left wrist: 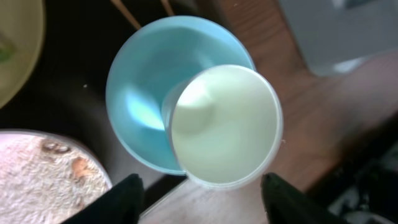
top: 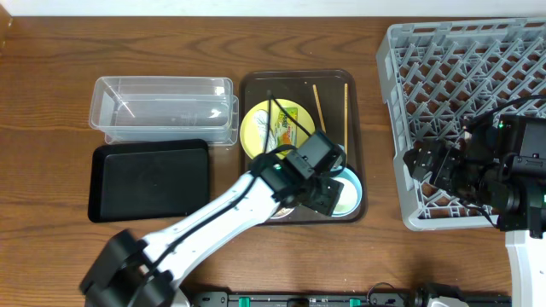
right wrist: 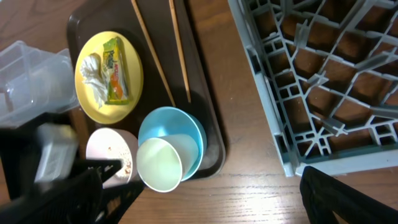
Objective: Sort waste into correct bins and load items into the dishwasher rack
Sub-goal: 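Reach the left gripper to the white cup stacked in the blue bowl and grasp it, then lift the white cup and hand it to the right gripper, then place the white cup upside down in the grey dish rack with the right gripper, then grasp the white rice-filled cup on the brown tray with the left gripper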
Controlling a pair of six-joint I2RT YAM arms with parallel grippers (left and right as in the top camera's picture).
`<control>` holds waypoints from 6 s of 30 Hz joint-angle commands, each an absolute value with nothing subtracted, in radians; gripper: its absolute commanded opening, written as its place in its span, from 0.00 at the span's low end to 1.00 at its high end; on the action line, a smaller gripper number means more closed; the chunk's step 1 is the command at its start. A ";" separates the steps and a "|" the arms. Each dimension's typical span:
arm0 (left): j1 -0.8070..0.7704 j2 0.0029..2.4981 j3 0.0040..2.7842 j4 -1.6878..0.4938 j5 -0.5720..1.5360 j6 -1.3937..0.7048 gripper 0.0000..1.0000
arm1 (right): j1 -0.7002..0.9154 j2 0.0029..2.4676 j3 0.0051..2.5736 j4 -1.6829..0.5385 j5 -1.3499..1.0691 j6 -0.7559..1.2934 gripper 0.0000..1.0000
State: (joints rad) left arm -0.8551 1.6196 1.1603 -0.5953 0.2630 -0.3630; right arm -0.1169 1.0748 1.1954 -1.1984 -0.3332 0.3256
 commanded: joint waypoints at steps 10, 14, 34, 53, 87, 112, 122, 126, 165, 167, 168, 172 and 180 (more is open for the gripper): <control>-0.855 1.706 1.180 -0.558 0.222 -0.380 0.13 | -0.124 1.065 1.216 -1.203 -0.348 0.299 0.99; -0.854 1.690 1.181 -0.560 0.223 -0.380 0.06 | -0.124 1.065 1.216 -1.203 -0.348 0.298 0.99; -0.254 1.259 1.246 -0.627 1.206 -0.387 0.06 | -0.078 1.066 1.216 -0.936 -1.281 -0.137 0.98; -0.163 1.261 1.246 -0.585 1.571 -0.387 0.06 | 0.312 1.118 1.216 -0.442 -1.174 0.071 0.94; -0.163 1.261 1.246 -0.585 1.570 -0.387 0.72 | -0.288 1.044 1.216 -1.095 -0.337 0.181 0.50; -0.163 1.261 1.246 -0.585 1.552 -0.387 0.73 | -0.209 1.472 1.215 -1.143 -0.094 0.258 0.74; -0.163 1.261 1.245 -0.589 1.552 -0.387 0.73 | -0.183 1.464 1.216 -1.124 -0.095 0.273 0.69; -0.163 1.261 1.246 -0.589 1.552 -0.388 0.72 | -0.183 1.441 1.228 -1.123 -0.159 0.221 0.79; -0.764 1.708 1.244 -0.736 -0.008 -0.676 0.56 | -0.182 1.111 1.264 -1.215 -0.566 0.073 0.82; -0.764 1.742 1.244 -0.731 -0.004 -0.696 0.55 | -0.182 1.111 1.264 -1.215 -0.566 0.073 0.82; -0.765 1.759 1.244 -0.731 -0.004 -0.709 0.55 | -0.182 1.111 1.264 -1.215 -0.566 0.073 0.82; -0.765 1.826 1.244 -0.717 0.046 -0.720 0.51 | -0.182 1.111 1.264 -1.216 -0.566 0.073 0.82; -0.764 1.851 1.244 -0.717 0.072 -0.716 0.12 | -0.182 1.111 1.264 -1.216 -0.566 0.073 0.82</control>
